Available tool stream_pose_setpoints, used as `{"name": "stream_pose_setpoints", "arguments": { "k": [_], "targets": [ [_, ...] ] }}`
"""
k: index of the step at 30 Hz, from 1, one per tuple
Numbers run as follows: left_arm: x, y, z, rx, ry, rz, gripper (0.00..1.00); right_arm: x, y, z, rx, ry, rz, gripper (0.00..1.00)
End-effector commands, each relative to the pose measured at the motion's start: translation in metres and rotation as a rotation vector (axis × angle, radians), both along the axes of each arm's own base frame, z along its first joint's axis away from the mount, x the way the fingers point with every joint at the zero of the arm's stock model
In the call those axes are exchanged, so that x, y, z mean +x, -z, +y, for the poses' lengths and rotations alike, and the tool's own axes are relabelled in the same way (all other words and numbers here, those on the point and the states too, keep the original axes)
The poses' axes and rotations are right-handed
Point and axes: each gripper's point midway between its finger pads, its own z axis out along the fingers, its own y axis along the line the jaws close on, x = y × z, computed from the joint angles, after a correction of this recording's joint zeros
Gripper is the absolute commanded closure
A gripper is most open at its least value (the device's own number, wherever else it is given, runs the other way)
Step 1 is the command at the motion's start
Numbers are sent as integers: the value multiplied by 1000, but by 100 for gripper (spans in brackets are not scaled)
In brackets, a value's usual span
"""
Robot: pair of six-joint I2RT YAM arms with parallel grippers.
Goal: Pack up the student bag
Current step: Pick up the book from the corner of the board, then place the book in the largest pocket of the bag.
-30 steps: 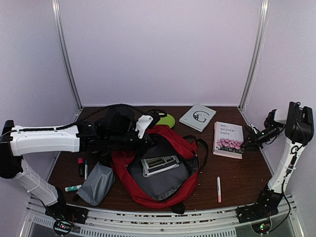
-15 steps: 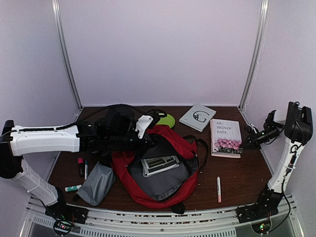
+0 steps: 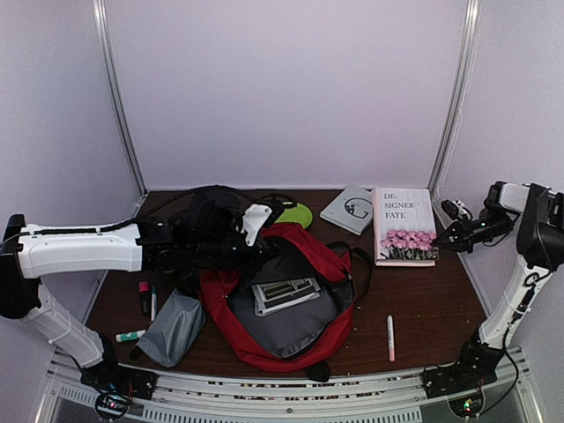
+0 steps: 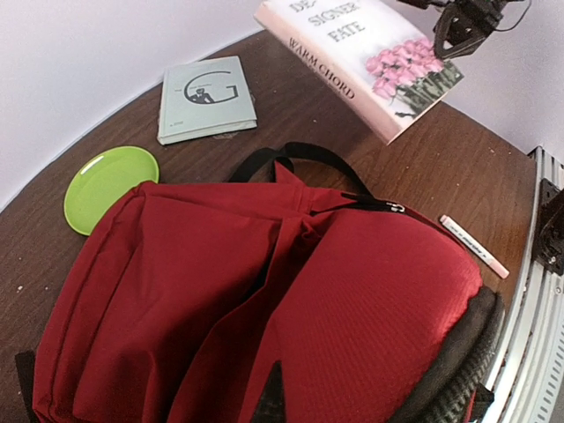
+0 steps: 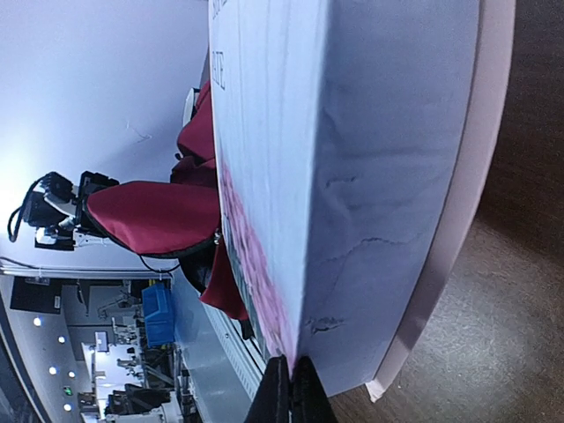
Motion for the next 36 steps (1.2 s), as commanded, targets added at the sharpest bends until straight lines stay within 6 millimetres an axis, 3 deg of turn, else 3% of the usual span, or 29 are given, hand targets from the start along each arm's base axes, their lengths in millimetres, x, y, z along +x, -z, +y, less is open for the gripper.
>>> {"name": "stream_pose_setpoints", "arguments": {
  "k": [1, 6, 16, 19, 28, 33, 36],
  "targets": [
    [19, -16, 2, -20, -74, -61, 100, -17, -51, 25, 27, -37, -134, 100],
    [38, -18, 8, -7, -163, -87, 100, -53, -78, 63, 17, -136, -254, 100],
    [72, -16, 23, -8, -291, -92, 100, -138, -104, 144, 101, -455, -403, 100],
    [79, -22, 23, -34, -298, -94, 100, -158, -97, 164, 88, -571, -421, 100],
    [89, -46, 25, -94, -340, -114, 100, -201, -65, 207, 92, -815, -237, 100],
    [83, -81, 33, -209, -350, -144, 100, -204, -34, 221, 14, -850, -131, 100],
    [77, -89, 34, -232, -329, -145, 100, -200, -17, 225, -16, -841, -56, 100]
  ]
}}
